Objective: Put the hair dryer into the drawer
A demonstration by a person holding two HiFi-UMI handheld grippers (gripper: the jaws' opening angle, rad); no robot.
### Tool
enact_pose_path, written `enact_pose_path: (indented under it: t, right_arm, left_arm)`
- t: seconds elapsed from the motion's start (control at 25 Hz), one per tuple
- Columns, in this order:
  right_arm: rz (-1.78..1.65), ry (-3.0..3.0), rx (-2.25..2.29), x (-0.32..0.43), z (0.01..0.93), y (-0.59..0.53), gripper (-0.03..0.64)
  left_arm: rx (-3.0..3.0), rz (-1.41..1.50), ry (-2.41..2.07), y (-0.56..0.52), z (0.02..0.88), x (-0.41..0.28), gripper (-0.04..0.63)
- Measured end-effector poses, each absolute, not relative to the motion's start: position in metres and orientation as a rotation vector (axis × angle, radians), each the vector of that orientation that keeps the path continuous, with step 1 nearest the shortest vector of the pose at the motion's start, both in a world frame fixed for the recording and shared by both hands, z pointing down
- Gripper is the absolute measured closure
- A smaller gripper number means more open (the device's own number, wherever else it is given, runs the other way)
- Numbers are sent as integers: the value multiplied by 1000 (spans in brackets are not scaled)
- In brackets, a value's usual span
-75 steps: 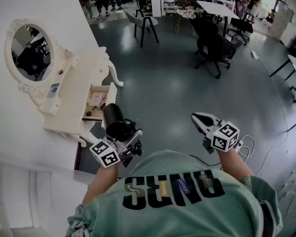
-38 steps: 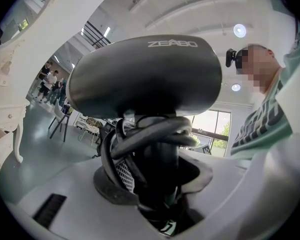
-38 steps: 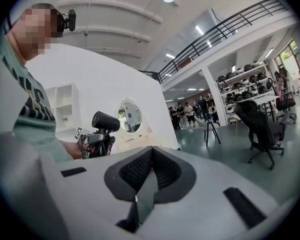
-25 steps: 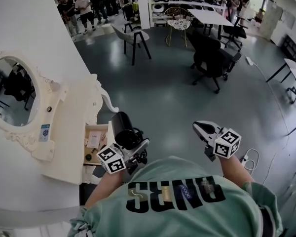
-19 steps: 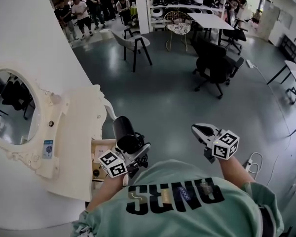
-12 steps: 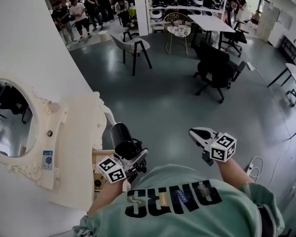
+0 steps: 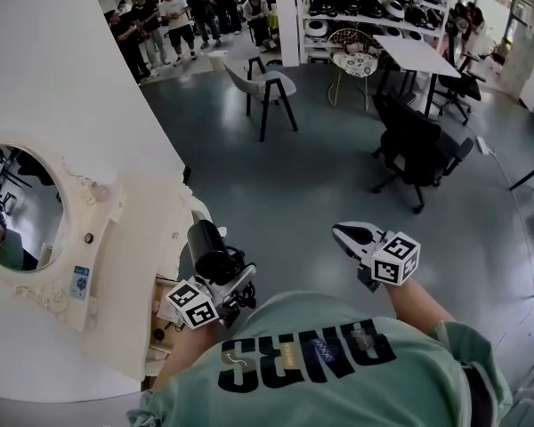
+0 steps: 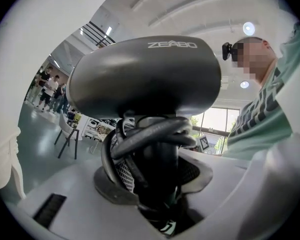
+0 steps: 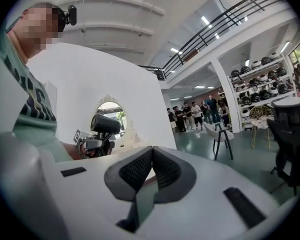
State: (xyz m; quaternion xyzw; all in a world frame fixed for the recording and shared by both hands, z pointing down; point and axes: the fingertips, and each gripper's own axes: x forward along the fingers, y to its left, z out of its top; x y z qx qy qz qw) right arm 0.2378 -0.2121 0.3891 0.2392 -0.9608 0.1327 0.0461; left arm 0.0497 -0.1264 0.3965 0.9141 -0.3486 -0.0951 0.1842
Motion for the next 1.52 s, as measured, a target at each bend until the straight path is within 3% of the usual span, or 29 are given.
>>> enact_pose_path:
  t: [0.4, 0.84, 1.16, 1.52]
  right_arm:
    - [431, -2970, 716, 287, 379, -302, 623]
    - [419, -2919, 797, 264, 387, -297, 623]
    - [374, -2921, 624, 191, 380, -299, 623]
    - [277, -2926, 209, 45, 389, -292, 623]
  left_arm:
    - [2558, -267, -1024, -194, 388, 105, 394]
    - [2598, -230, -1016, -202, 397, 63, 395]
    - [2526, -219, -1209, -174, 406, -3, 396]
    - [2304, -203, -1560, -108, 434, -109, 396]
